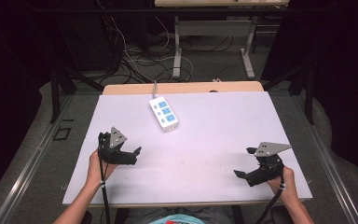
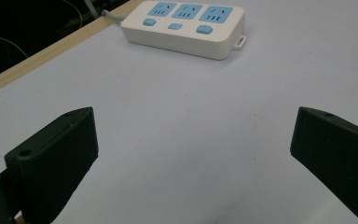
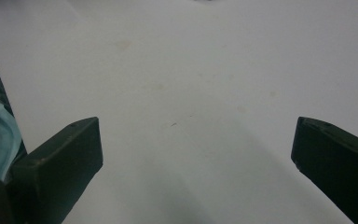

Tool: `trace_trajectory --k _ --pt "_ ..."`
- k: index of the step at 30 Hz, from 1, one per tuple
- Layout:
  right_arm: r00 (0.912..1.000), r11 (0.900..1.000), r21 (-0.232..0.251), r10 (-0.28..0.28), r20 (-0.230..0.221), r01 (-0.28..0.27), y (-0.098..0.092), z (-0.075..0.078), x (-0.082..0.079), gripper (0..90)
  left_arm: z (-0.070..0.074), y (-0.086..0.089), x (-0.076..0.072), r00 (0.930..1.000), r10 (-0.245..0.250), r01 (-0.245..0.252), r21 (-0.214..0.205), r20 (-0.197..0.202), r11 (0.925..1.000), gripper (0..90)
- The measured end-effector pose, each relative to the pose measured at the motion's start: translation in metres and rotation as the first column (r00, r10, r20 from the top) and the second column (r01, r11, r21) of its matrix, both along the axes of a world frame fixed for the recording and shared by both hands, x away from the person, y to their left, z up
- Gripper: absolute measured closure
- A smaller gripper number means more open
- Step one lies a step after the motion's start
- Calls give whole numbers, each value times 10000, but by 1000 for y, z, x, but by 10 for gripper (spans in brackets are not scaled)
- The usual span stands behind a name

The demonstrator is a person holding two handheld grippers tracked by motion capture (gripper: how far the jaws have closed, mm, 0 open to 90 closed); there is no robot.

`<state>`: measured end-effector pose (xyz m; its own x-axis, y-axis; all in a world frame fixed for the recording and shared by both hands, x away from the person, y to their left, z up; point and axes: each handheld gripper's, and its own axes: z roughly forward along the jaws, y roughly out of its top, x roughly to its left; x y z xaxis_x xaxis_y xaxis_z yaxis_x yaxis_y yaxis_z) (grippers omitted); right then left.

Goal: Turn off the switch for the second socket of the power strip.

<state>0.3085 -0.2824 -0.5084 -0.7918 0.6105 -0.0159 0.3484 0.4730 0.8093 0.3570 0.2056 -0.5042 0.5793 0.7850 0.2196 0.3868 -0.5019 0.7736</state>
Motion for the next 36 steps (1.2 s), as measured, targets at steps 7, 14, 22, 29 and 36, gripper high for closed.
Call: trace_trajectory --k 7,14,22,29,36 --pt "10000 10000 25 -39 -31 39 -1 0 -1 16 -2 -7 9 9999 -103 102 -16 -114 9999 8" --pt "9999 10000 -16 0 -126 0 0 0 -1 16 -4 -14 23 9997 -175 177 98 -141 9998 8" --pt "10000 10000 23 -19 -56 19 0 0 -1 17 -5 -19 33 9993 -271 274 113 -261 9996 7" --pt "9999 10000 -18 -20 -165 20 -1 0 -1 18 -8 -24 42 9988 -381 383 55 -310 9993 5" --pt "10000 10000 27 20 -27 -19 -1 0 0 18 -10 -29 52 9979 -466 474 186 -443 9987 5"
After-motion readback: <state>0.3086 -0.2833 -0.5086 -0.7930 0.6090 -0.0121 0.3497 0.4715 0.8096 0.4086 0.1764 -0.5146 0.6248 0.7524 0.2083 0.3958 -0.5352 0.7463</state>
